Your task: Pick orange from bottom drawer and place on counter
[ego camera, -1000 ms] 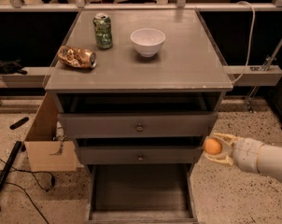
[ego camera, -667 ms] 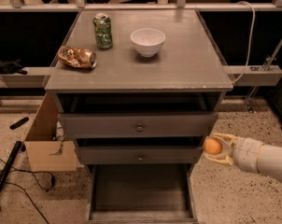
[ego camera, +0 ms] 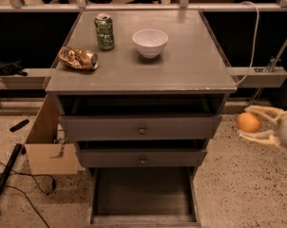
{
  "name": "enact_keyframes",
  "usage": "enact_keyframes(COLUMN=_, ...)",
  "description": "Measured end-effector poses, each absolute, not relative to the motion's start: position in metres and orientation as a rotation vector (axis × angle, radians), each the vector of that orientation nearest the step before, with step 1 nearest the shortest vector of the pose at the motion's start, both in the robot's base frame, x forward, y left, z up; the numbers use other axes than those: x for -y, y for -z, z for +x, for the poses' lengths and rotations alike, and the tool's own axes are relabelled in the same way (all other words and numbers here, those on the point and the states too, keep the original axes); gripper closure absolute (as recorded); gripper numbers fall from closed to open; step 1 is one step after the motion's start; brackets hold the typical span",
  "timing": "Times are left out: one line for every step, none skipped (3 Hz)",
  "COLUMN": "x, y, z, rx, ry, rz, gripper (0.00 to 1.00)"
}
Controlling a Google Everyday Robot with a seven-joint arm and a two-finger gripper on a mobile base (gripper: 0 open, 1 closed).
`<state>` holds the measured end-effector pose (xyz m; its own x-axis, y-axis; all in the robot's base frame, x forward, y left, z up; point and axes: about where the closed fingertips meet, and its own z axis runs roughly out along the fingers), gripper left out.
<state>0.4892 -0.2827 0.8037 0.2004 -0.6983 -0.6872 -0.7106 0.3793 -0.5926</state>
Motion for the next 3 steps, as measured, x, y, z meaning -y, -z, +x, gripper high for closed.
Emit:
enact_keyframes(x=0.292, y=-0.917, z=0.486, rx=-1.376, ry=0.056, rz=-1.356, gripper=1.00)
enact_keyframes(x=0.258, y=-0.979, z=0.515, rx=-1.272, ry=0.065, rz=-1.391, gripper=1.00)
enact_keyframes(x=0.258, y=-0.979, z=0.515, rx=-1.272, ry=0.065, rz=-1.391, gripper=1.00)
